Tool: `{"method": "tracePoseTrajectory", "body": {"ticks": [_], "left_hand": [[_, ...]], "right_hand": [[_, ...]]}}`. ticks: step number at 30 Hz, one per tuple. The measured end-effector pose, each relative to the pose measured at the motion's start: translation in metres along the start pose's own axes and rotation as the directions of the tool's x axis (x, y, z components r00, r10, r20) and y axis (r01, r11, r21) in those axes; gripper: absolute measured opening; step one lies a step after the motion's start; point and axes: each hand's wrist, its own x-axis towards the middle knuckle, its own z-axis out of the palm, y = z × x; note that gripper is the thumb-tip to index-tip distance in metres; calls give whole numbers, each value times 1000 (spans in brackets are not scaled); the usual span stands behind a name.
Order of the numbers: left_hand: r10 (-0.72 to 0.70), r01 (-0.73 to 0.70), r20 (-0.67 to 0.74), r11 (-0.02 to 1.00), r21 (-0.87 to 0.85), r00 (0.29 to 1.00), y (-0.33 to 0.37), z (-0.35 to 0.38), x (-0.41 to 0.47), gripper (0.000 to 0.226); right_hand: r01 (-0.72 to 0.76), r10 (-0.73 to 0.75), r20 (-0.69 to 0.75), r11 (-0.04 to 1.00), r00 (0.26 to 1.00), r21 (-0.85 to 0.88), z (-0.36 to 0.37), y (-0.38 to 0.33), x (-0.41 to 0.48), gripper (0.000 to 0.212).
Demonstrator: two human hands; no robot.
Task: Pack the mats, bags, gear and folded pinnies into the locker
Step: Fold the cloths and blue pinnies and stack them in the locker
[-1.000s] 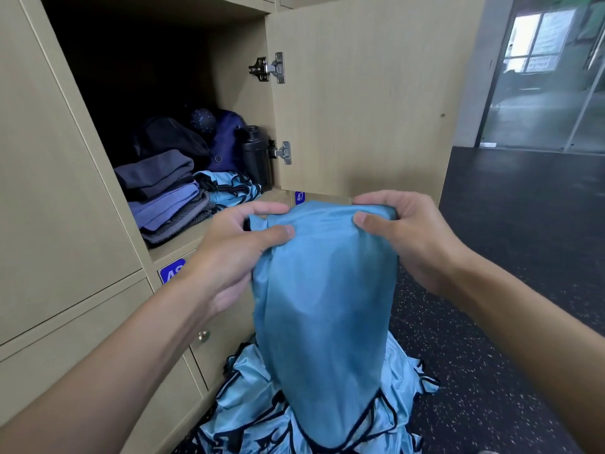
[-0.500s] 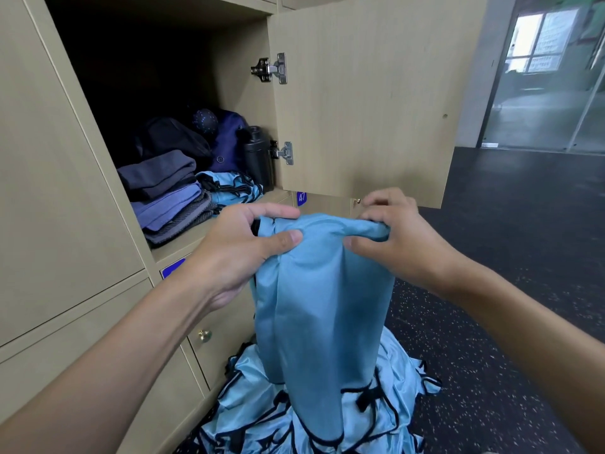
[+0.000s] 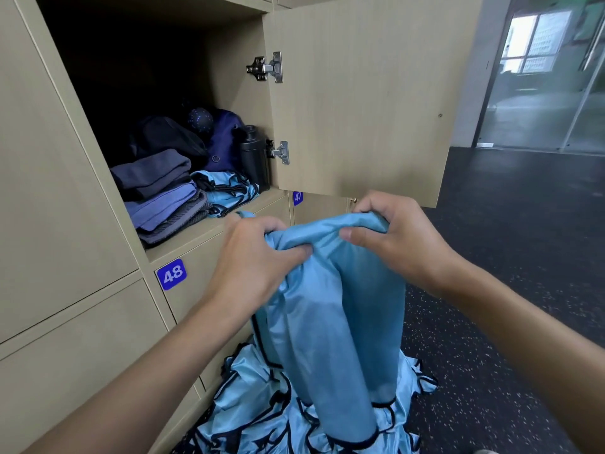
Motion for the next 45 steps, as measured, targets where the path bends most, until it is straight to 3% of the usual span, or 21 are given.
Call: {"method": "tracePoseTrajectory", "body": {"ticks": [2,5,6,9,14,16,19,22,24,26,28,31,32,36,38,41,45], "left_hand": [[32,-27,-80,998,63,996,1,2,-2,19],[258,-192,-252,947,258,933,1,2,-1,18],[305,-243,-241,936,255,921,0,1,1,19],[198,-198,-73,980,13,977,2,-1,2,25],[64,-60,-120,998,37,991,6,9,4,30],[33,-33,-117,999,2,993,6,10,6,30],[28,-36,-125,997,-64,992,6,9,9,25],[-60,68,36,946,-318,998,10,4,6,23],[-56,92,112,935,-343,992,10,2,4,41],[-57,90,101,927,-365,993,5,2,5,52],[-93,121,81,877,-465,992,5,0,6,44],[-138,182,119,768,-615,983,10,-8,10,38],[-144,202,142,721,-663,979,12,-11,12,36],[-163,260,203,552,-792,966,15,-21,17,43],[-189,269,198,517,-812,962,16,-20,17,47],[-176,297,239,534,-792,955,18,-15,9,67],[-52,303,385,716,-629,922,14,-4,-5,105]], "right_hand": [[-4,4,-22,1000,1000,4,0,0,0,18],[-22,23,-87,1000,996,23,-2,1,2,20],[-29,32,-100,999,995,29,-3,1,3,20],[-62,65,-137,998,988,25,0,1,3,23],[-68,64,-142,997,988,-26,19,-2,0,23],[-68,68,-77,998,995,1,27,-5,-3,23],[-90,71,119,982,990,167,31,-11,-6,1],[-101,14,285,951,958,292,29,-13,-9,29],[-151,7,328,896,945,417,29,-14,-12,46],[-231,68,311,821,948,523,30,-14,-11,56],[-234,108,245,783,964,576,30,-14,-10,54],[-56,80,-56,937,995,344,27,-15,-8,42],[-51,80,-88,955,993,291,25,-12,-7,47],[-187,108,239,922,965,339,22,-9,-13,91],[-150,74,217,922,973,356,28,-9,-15,88],[-123,103,73,909,992,398,33,-14,-13,90],[-85,140,-89,888,986,452,27,-16,-7,90]]}}
